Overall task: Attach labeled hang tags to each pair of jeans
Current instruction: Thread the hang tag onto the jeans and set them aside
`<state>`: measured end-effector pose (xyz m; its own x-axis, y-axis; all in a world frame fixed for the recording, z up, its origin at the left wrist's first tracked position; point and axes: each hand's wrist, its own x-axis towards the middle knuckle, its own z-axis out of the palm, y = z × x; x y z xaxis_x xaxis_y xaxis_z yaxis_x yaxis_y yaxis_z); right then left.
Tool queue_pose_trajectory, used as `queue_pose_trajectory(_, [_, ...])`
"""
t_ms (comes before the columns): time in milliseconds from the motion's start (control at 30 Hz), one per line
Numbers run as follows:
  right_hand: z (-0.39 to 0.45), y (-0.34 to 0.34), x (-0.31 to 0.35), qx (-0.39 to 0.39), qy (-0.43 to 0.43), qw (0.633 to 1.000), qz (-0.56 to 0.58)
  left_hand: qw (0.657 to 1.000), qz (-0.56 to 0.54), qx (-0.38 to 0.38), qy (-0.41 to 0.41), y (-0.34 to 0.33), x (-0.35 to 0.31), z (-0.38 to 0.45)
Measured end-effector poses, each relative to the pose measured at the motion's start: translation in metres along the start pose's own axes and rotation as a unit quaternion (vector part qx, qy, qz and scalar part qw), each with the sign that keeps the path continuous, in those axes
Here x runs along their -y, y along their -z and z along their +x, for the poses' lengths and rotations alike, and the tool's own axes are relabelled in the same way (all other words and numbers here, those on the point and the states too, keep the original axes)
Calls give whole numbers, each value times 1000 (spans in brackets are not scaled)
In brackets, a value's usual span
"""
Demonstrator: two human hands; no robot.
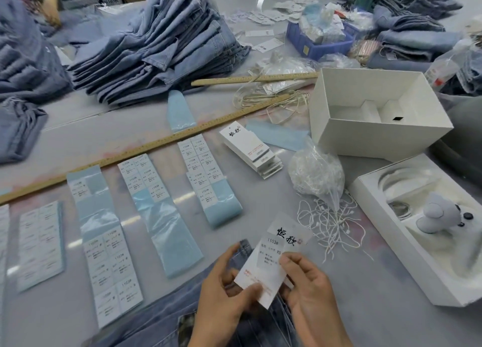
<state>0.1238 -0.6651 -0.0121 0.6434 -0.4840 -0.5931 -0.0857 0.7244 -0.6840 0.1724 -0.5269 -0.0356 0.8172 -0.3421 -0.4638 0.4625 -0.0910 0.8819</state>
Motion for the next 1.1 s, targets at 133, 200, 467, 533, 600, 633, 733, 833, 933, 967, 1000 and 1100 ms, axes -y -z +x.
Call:
queue_pose_trajectory(133, [-1,3,1,51,19,995,-89,998,21,58,27,6,0,-3])
queue_pose_trajectory(200, [-2,4,2,76,27,988,-135,994,-7,93,59,11,-4,1])
queue_pose_trajectory(467, [-11,21,16,207,52,932,-293,959,-47,249,124,-5,-51,52])
queue_pose_trajectory(533, [-16,27,15,218,45,924,-310,961,-32,262,84,-23,-71,74])
queue_pose_trajectory(600, [-22,33,17,224,50,920,-319,962,-15,269,37,-38,-86,90])
queue_pose_trajectory(633, [-24,37,19,218,59,922,-316,964,-11,264,29,-47,-91,96])
queue_pose_trajectory(733, [-23,49,27,143,108,944,-276,978,7,201,62,-59,-88,94])
queue_pose_trajectory(833, [-17,51,32,97,154,944,-275,975,8,210,68,-42,-52,61])
queue_pose_trajectory(933, [-12,50,28,115,154,932,-306,982,-3,183,37,-30,-29,36])
queue_pose_trajectory(967, [-11,49,27,123,155,925,-326,987,-17,159,29,-26,-26,33])
queue_pose_trajectory(1000, [-11,47,25,133,155,917,-344,989,-31,141,29,-23,-25,31])
queue_pose_trajectory(1100, [-14,42,18,160,138,904,-371,992,-56,104,45,-16,-29,29])
